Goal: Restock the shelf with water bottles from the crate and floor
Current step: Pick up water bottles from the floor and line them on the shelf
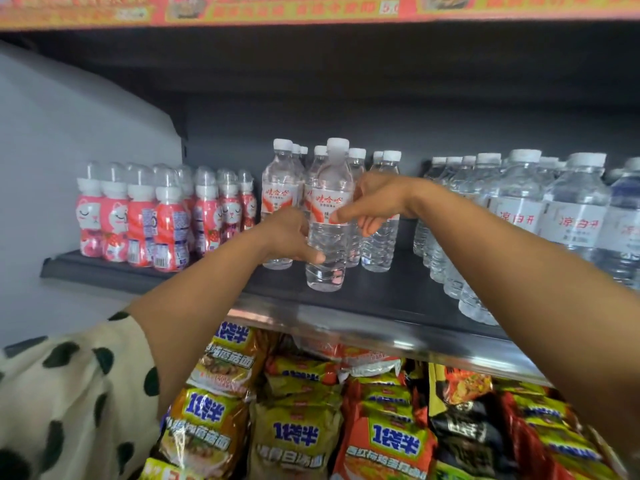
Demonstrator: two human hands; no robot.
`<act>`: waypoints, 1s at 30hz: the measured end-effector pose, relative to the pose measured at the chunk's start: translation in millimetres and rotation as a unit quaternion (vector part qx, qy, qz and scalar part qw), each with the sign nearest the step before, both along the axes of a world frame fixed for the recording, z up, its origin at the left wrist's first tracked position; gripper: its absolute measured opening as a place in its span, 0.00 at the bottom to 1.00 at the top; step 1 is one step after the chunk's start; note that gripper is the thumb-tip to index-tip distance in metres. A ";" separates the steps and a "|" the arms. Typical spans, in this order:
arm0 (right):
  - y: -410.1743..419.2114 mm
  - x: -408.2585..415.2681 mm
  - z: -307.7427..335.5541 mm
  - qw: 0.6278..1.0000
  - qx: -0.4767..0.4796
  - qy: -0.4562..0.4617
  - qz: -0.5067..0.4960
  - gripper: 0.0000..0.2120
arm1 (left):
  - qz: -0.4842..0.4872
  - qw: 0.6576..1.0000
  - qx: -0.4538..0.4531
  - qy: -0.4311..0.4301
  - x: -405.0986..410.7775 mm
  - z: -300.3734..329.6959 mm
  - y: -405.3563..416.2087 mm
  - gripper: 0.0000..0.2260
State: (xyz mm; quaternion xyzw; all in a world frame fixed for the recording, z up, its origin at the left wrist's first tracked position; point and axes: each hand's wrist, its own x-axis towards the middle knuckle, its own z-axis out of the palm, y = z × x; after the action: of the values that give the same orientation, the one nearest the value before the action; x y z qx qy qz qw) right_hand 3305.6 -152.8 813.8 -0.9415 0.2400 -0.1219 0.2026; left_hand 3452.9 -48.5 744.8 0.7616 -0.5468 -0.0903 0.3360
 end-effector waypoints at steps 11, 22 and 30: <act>-2.1 25.2 -18.5 0.995 0.067 -0.076 -0.026 0.07 | 0.107 0.988 -0.072 -0.082 -0.7 -12.6 -13.4 0.18; -11.0 52.7 -27.0 0.991 0.042 -0.116 -0.056 0.03 | 0.192 0.963 -0.101 -0.160 15.2 -18.5 -24.8 0.22; -14.8 57.7 -29.3 0.992 0.037 -0.106 -0.051 0.04 | 0.202 0.960 -0.091 -0.173 14.2 -17.3 -26.6 0.21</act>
State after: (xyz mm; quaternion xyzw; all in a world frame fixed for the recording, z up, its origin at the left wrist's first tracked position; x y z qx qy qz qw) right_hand 3363.4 -167.6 784.5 -0.9019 0.2690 -0.2217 0.2552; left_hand 3467.1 -75.1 727.5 0.8264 -0.4373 0.1630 0.3151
